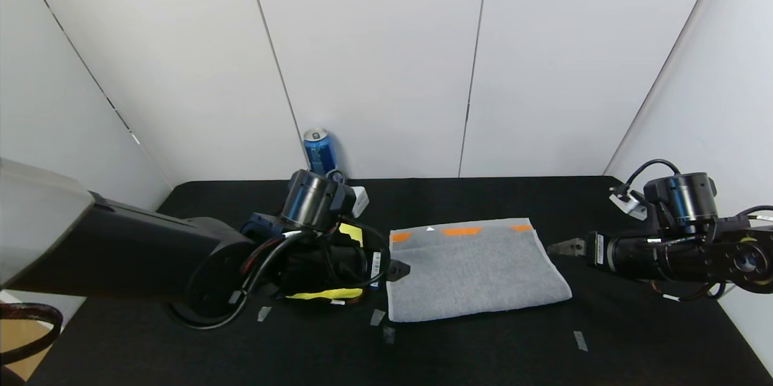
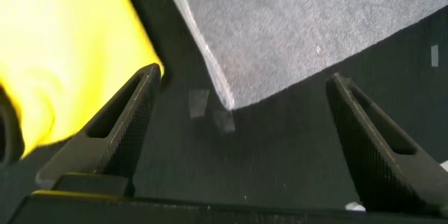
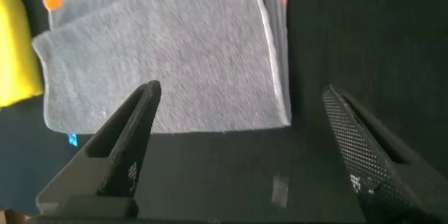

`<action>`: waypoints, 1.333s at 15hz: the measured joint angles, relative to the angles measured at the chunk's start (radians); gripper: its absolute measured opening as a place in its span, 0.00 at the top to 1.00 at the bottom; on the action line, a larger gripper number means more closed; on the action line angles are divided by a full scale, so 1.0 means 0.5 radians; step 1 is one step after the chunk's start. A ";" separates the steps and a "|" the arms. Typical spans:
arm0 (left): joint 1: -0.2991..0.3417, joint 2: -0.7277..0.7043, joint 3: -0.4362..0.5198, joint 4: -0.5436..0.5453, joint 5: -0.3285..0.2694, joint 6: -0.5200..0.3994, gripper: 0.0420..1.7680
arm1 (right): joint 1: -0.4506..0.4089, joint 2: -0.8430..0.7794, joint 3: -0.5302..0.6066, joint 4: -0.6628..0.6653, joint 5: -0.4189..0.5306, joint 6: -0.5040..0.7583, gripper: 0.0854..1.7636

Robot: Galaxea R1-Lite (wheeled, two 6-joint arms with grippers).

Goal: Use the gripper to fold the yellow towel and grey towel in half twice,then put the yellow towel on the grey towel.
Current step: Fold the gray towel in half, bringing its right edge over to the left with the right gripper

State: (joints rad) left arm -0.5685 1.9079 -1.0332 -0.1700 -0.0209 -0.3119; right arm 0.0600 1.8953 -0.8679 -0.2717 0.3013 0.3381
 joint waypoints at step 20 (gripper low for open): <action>0.030 -0.158 0.131 0.003 -0.071 -0.008 0.03 | 0.127 0.429 -0.018 -0.299 0.011 -0.003 0.04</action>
State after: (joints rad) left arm -0.5536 1.8289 -0.9679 -0.1685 -0.0564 -0.3157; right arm 0.1234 2.1096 -0.8770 -0.4213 0.3070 0.3368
